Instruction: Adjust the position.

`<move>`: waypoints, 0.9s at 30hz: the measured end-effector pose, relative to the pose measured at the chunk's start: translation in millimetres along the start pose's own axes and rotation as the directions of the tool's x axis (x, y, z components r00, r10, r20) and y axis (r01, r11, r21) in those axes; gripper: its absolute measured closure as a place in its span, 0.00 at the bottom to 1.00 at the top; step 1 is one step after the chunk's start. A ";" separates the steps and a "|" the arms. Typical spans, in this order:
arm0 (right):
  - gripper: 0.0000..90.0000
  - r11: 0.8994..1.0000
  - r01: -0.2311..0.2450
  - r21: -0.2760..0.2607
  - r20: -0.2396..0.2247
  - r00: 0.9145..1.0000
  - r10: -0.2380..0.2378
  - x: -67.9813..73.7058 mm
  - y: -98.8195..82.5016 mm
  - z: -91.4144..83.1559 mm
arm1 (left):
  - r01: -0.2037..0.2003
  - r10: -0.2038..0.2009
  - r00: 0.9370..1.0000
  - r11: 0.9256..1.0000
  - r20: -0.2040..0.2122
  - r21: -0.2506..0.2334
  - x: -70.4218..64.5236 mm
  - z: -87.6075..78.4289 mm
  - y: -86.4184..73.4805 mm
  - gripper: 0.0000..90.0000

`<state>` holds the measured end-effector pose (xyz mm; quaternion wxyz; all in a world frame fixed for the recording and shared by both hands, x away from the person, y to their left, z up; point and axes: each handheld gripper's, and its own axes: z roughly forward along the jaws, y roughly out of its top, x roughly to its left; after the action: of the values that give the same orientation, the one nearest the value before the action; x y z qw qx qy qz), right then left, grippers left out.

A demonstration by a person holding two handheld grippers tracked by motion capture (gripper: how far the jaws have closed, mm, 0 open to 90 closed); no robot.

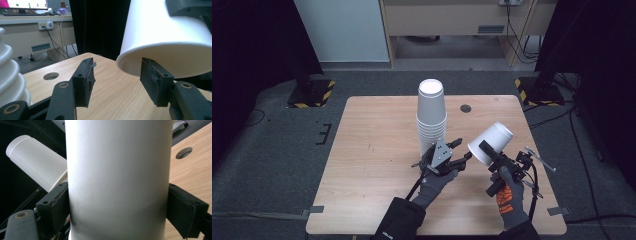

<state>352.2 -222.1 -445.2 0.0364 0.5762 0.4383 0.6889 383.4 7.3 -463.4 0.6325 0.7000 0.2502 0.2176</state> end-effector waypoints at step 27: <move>0.16 0.999 -0.016 0.050 -0.012 1.000 0.017 1.8 -9.7 5.6 | -0.021 0.021 1.000 0.999 -0.001 -0.027 -5.1 15.9 5.1 0.61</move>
<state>351.8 -212.0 -450.4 0.0137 0.5761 0.4507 0.6818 389.7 -8.6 -460.0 0.6395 0.6939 0.2401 0.2279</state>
